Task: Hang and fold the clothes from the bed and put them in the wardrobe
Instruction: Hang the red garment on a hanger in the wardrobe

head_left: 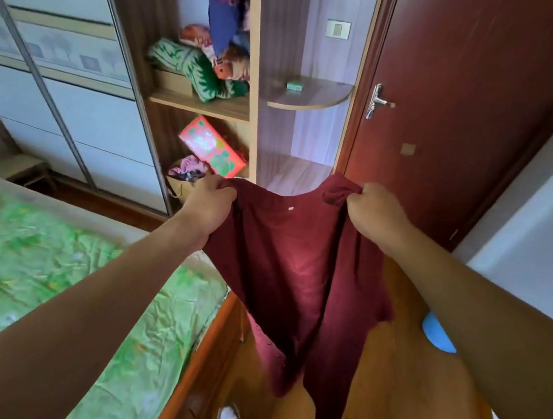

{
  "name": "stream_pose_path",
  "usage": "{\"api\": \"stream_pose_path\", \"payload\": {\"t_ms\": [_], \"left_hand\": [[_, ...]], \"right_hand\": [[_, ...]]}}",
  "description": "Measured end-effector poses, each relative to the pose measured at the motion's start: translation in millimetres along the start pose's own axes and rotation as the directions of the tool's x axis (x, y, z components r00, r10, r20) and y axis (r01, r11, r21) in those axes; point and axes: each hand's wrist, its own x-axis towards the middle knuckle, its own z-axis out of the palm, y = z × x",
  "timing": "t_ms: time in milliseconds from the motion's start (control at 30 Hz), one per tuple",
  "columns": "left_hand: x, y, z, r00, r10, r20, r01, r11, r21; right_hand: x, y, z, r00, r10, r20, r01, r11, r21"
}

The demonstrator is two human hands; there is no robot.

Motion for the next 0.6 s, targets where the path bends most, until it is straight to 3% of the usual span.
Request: {"api": "stream_pose_path", "payload": {"t_ms": [367, 600], "left_hand": [[207, -5, 6, 0.996, 0.082, 0.028, -0.086, 0.925, 0.370], [313, -3, 12, 0.982, 0.174, 0.068, -0.180, 0.776, 0.604]], "right_hand": [[181, -38, 61, 0.999, -0.042, 0.032, 0.049, 0.960, -0.274], [289, -61, 85, 0.994, -0.100, 0.038, 0.107, 0.947, -0.304]]}}
